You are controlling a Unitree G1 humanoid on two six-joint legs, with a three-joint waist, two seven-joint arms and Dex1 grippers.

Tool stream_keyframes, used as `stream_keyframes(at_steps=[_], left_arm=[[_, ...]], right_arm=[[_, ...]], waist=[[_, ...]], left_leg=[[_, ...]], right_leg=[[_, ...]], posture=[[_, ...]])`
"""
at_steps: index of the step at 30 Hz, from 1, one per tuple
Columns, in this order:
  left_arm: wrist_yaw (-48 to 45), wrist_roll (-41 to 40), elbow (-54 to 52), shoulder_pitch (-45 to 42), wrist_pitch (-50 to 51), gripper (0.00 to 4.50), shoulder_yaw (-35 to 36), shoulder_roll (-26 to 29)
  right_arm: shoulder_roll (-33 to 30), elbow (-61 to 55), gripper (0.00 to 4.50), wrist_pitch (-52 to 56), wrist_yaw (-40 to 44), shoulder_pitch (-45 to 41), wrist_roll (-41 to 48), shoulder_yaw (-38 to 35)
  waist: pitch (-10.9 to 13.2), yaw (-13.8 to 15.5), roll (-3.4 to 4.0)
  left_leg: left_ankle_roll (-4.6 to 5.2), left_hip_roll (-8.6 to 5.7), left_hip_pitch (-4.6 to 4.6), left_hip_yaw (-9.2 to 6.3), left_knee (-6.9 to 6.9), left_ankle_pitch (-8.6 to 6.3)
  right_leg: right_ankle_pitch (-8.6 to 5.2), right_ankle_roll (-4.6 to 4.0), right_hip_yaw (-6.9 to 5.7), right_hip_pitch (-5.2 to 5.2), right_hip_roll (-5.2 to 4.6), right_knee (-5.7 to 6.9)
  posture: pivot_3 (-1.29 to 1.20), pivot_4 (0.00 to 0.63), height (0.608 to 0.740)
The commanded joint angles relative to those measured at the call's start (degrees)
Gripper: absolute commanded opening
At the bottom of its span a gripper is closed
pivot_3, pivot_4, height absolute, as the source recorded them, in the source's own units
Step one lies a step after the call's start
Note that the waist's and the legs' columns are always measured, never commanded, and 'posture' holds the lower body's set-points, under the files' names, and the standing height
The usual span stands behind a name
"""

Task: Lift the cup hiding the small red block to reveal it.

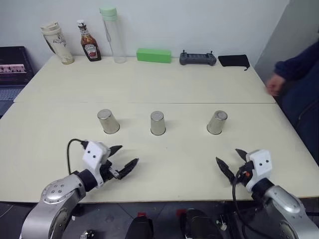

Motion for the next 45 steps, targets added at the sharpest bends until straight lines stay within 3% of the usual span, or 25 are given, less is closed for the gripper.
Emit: stream_keyframes(at_steps=[1, 11, 18, 31, 34, 38, 45], left_arm=[[-7.49, -4.88, -4.21, -6.03, -0.47, 4.5, -3.86, 2.36], [-13.96, -2.78, 5.73, -18.82, -3.97, 4.5, -8.26, 2.97], [-14.18, 0.21, 9.74, -19.5, -7.69, 4.5, -8.82, 2.09], [-13.19, 0.5, 9.03, -18.83, -8.09, 4.5, -8.59, 1.48], [-13.1, 0.44, 8.47, -18.01, -8.03, 4.5, -8.45, 1.58], [-12.95, 0.41, 8.31, -17.76, -7.95, 4.5, -8.48, 1.57], [-12.75, 0.56, 8.37, -17.37, -8.21, 4.5, -9.01, 1.26]], right_arm=[[0.06, 4.71, 4.48, 0.05, -0.95, -6.51, -0.54, -0.79], [-0.7, 24.69, 4.48, -3.02, 1.78, -21.73, -2.98, 0.94], [0.42, 36.34, 4.48, -9.27, 2.88, -29.82, -4.85, 1.39], [1.27, 46.56, 4.48, -13.16, 7.74, -38.82, -4.63, 1.88], [1.07, 48.03, 3.93, -14.29, 8.23, -39.52, -4.71, 1.6], [0.99, 48.48, 2.85, -15.61, 8.02, -39.97, -4.71, 1.1], [0.37, 35.59, 2.74, -12.41, 7.47, -36.75, -1.85, -0.7]], waist=[[0.01, 0.01, 0.01], [0.02, -0.19, 0.05], [0.03, -0.11, 0.08], [0.04, -0.12, 0.09], [0.04, -0.13, 0.09], [0.04, -0.13, 0.09], [0.08, -0.11, 0.16]], left_leg=[[0.0, -0.03, 0.0, 0.02, 0.0, 0.0], [0.02, -0.05, -0.04, 0.0, -0.02, -0.01], [0.02, -0.04, -0.07, -0.01, -0.02, -0.01], [0.02, -0.02, -0.07, 0.01, -0.02, -0.01], [0.02, -0.02, -0.07, 0.02, -0.02, -0.01], [0.02, -0.02, -0.07, 0.02, -0.02, -0.01], [0.02, -0.01, -0.09, 0.0, -0.02, -0.01]], right_leg=[[0.01, 0.02, 0.02, 0.0, 0.0, 0.0], [0.12, -0.26, 0.04, -0.03, 0.08, -0.02], [0.14, -0.31, 0.04, -0.04, 0.06, -0.03], [0.17, -0.33, 0.04, -0.04, 0.02, -0.02], [0.17, -0.34, 0.05, -0.04, 0.01, -0.02], [0.17, -0.34, 0.05, -0.04, 0.0, -0.02], [0.17, -0.33, 0.04, -0.06, 0.0, -0.01]], posture=[[0.0, 0.15, 0.74], [0.0, 0.15, 0.74], [0.0, 0.15, 0.74], [0.0, 0.15, 0.74], [0.0, 0.15, 0.74], [0.0, 0.15, 0.74], [0.0, 0.15, 0.74]])
